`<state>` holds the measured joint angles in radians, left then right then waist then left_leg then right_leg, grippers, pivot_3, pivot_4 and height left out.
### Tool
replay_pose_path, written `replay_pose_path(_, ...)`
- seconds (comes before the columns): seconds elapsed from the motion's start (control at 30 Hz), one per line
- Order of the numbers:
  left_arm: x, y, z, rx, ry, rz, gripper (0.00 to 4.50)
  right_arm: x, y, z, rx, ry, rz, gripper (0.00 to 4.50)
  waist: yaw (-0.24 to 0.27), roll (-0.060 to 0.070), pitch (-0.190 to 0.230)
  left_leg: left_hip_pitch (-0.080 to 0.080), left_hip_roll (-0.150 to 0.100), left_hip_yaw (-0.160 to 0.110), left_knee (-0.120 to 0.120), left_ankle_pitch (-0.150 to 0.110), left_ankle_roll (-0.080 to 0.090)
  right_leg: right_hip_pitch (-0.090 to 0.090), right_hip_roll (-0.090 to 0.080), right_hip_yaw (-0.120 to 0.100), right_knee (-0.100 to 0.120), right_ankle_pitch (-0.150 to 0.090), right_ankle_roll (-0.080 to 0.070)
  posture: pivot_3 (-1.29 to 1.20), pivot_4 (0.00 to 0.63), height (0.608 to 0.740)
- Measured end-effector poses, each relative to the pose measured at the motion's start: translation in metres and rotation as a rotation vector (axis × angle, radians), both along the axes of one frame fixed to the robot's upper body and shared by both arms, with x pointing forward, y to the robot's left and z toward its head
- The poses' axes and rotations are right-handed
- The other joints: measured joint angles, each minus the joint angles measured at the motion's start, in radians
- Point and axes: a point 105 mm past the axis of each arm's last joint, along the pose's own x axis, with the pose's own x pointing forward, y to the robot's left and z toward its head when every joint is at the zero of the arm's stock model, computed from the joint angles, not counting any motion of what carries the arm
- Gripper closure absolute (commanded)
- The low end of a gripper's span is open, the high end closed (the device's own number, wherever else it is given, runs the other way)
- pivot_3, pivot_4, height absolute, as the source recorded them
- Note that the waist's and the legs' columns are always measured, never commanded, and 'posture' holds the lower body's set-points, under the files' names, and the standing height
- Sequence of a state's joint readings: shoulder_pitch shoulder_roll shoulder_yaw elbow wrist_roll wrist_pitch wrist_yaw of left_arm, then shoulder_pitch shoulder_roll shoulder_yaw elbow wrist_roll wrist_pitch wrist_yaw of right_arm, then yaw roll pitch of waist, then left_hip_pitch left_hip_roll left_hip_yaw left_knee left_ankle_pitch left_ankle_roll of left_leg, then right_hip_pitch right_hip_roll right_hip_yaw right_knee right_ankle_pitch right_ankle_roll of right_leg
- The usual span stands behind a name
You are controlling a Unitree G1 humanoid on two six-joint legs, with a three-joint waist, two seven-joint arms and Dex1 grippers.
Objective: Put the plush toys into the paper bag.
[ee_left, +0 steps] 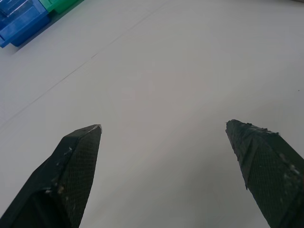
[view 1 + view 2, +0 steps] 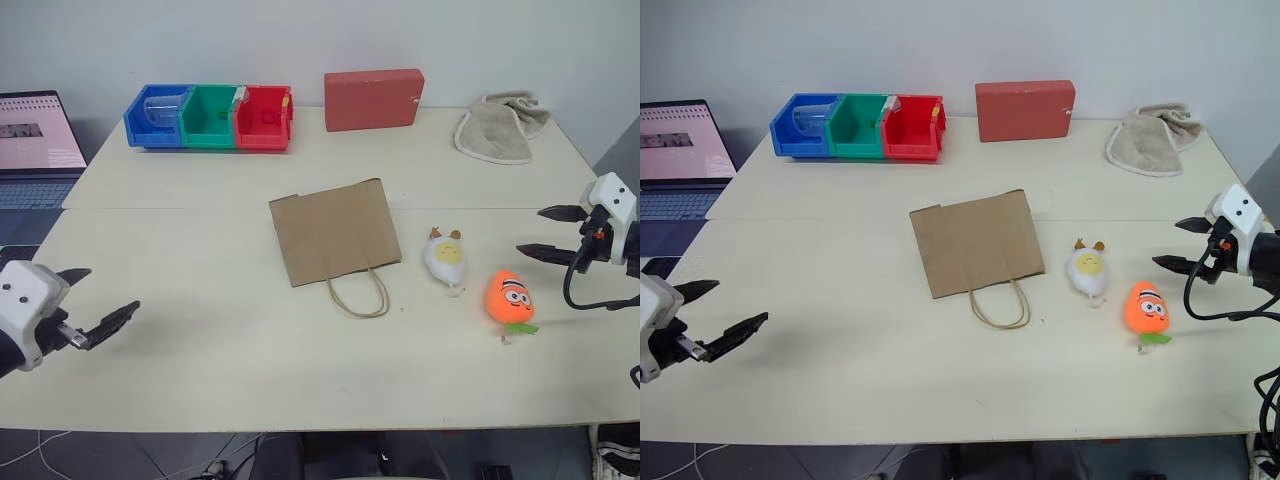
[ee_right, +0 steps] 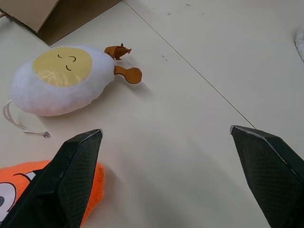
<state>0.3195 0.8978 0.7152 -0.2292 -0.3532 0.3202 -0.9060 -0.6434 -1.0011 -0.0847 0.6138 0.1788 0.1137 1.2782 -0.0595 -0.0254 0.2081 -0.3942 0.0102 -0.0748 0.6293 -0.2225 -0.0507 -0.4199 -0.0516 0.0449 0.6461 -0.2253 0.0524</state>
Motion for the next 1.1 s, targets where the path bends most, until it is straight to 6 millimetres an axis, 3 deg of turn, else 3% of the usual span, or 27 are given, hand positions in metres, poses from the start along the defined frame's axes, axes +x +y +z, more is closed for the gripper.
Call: replay_pose_path(1.1, 0.004, -0.016, 0.013, -0.044, -0.081, -0.108, 0.02, 0.003, 0.003, -0.001, 0.025, -0.016, -0.007, 0.0, 0.0, 0.0, 0.0, 0.001, 0.0, 0.001, 0.0, 0.0, 0.0, 0.0, 0.0, 0.001, 0.001, 0.002, 0.002, 0.0, 0.15, 0.74)
